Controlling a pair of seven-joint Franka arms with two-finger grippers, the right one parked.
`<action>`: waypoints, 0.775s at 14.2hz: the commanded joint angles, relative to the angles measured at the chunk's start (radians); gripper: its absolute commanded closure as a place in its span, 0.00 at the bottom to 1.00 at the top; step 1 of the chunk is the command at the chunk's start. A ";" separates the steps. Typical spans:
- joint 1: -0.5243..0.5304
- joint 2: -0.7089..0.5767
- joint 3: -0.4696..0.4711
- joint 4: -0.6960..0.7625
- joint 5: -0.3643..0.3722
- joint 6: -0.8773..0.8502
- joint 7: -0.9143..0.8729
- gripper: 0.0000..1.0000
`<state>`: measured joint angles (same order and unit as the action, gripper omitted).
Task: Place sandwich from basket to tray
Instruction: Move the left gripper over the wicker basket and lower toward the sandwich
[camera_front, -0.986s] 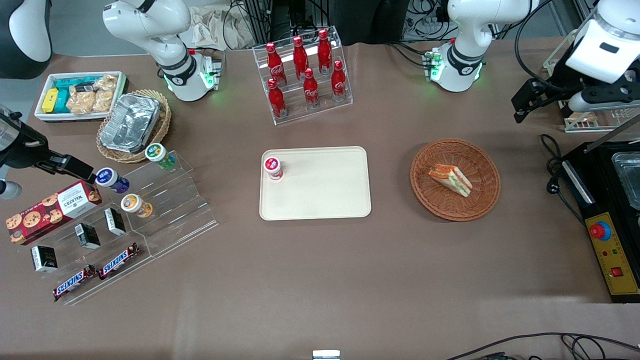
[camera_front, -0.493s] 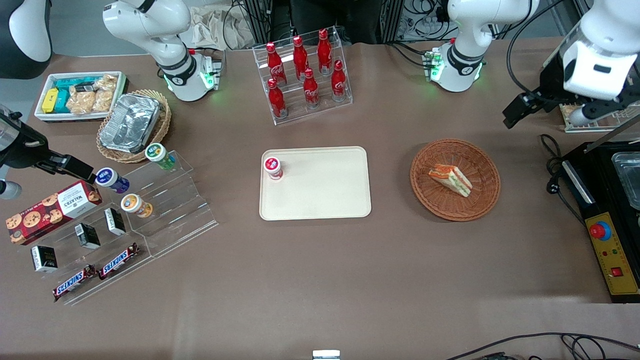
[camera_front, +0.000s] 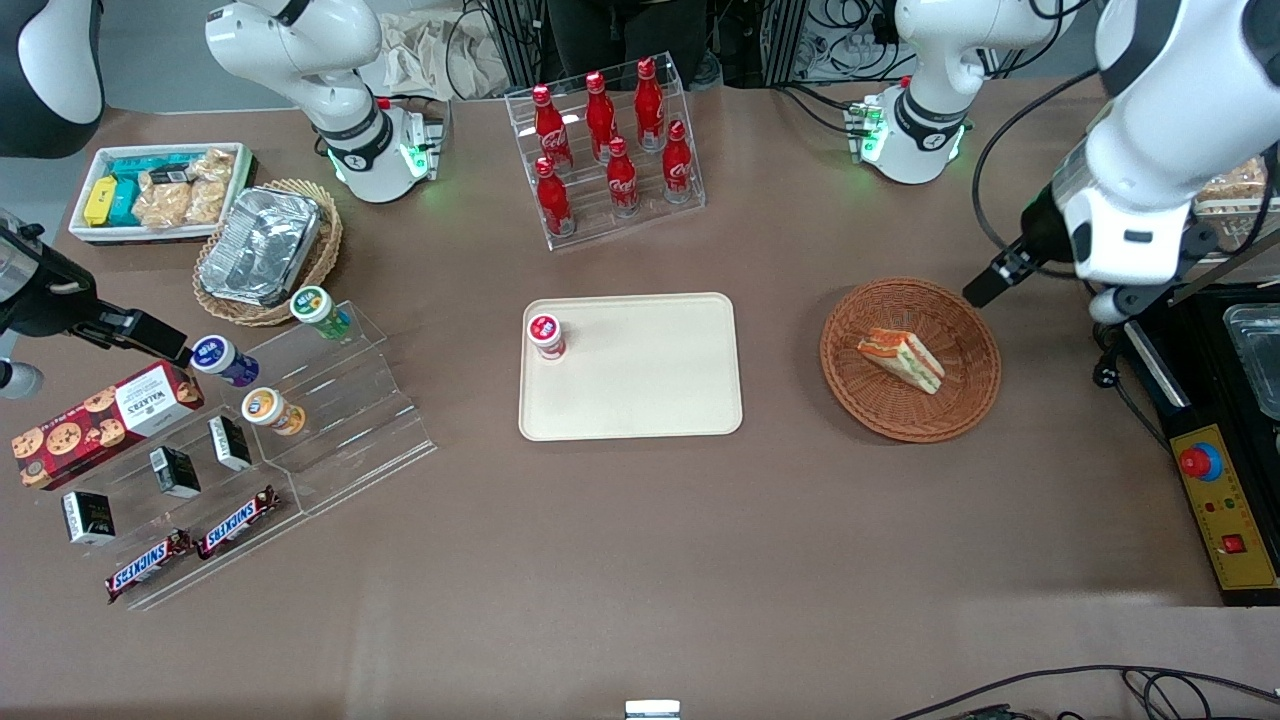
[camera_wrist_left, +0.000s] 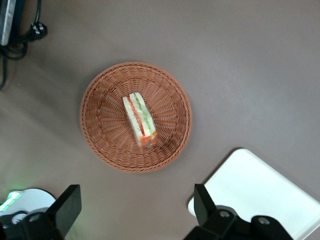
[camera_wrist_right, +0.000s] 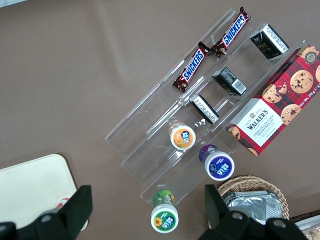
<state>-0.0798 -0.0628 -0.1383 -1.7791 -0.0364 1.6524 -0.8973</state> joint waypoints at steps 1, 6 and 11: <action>-0.005 -0.006 0.000 -0.090 0.010 0.094 -0.055 0.00; -0.005 -0.008 0.002 -0.295 0.010 0.327 -0.153 0.00; -0.011 0.021 0.002 -0.467 0.021 0.549 -0.259 0.00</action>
<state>-0.0810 -0.0433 -0.1378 -2.2047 -0.0344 2.1493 -1.0936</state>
